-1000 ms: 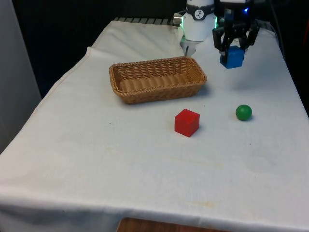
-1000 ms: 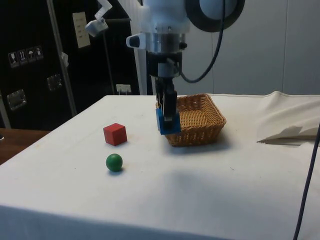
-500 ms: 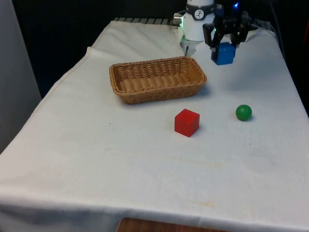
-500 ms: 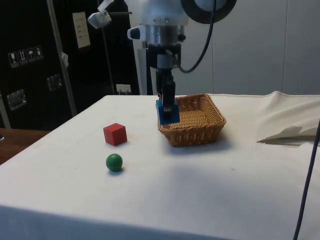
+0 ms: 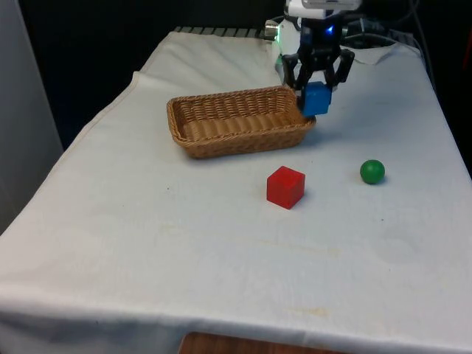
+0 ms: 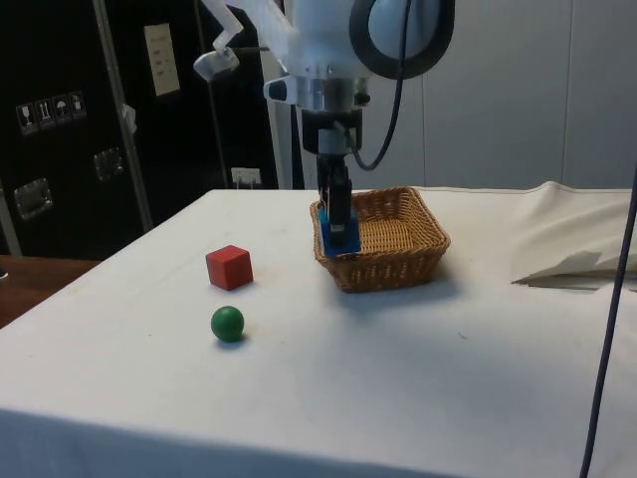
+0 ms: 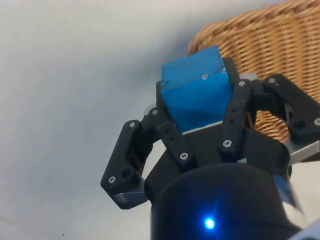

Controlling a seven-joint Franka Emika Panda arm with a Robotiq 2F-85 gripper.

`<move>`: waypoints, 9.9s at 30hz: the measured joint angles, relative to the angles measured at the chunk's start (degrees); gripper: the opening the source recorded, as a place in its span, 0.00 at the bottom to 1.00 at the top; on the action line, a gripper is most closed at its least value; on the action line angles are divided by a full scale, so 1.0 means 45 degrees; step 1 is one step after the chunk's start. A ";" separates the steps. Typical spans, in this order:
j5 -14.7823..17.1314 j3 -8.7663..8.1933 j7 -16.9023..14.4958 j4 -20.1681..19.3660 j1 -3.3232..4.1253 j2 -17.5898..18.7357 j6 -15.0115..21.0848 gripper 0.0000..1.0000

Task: Place all non-red objects into the basket.

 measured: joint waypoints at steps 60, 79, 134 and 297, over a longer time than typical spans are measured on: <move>0.1031 -0.3692 -0.3272 0.0433 -0.0344 0.2228 0.1884 0.37; 0.1286 -0.3756 -0.3323 0.0522 -0.0369 0.2075 0.1795 1.00; 0.1082 -0.1286 0.0497 0.0828 0.0280 0.0025 0.0140 1.00; 0.1146 0.1286 0.3565 0.5882 0.0216 0.3998 -0.2101 0.00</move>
